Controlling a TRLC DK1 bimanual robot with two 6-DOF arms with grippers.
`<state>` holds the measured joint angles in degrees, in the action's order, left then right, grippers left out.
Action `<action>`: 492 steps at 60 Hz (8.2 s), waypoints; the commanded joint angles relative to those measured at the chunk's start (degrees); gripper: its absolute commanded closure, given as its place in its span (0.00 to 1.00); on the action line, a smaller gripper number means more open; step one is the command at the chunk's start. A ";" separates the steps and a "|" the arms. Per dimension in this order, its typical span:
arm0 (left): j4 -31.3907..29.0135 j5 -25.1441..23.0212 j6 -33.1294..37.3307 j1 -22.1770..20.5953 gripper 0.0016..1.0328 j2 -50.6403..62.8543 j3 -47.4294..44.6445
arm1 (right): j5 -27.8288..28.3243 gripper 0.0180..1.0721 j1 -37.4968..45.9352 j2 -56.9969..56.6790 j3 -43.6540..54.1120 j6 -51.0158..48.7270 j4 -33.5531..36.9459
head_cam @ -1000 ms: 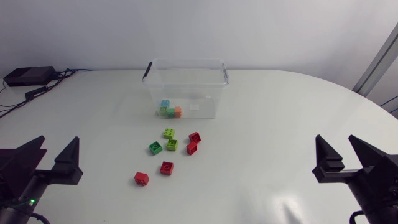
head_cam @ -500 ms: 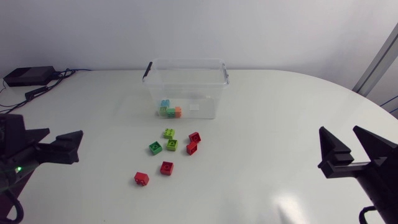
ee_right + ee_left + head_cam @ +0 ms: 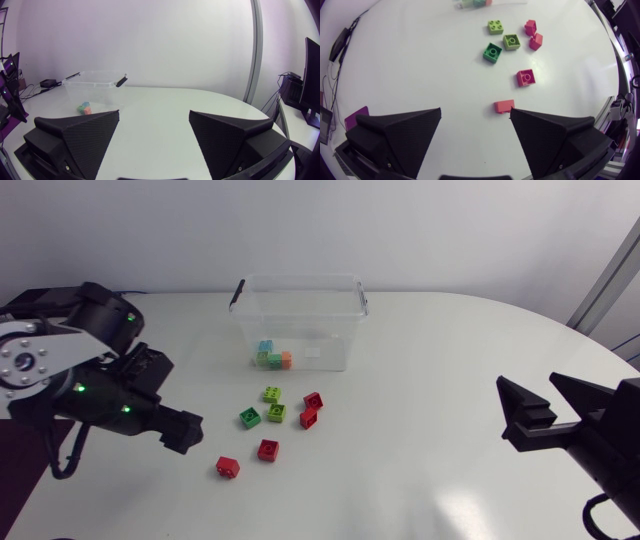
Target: Place the duplo bricks in the container
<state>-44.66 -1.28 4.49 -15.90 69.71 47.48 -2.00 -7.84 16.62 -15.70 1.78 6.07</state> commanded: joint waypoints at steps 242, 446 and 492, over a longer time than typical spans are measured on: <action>26.12 -5.75 -6.43 1.05 0.04 31.80 46.12 | 5.60 0.41 -33.39 101.06 -60.76 -11.19 17.58; 29.11 -25.09 17.92 5.62 0.76 12.99 12.63 | 5.78 0.06 -20.90 85.07 -74.12 -6.88 25.84; 37.98 -21.22 5.79 4.12 0.76 38.74 41.02 | 6.04 0.06 -28.20 91.31 -58.12 -7.05 15.82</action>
<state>-7.35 -23.27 11.73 -10.98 105.03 85.25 3.86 -35.22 105.49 -74.91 -5.58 22.65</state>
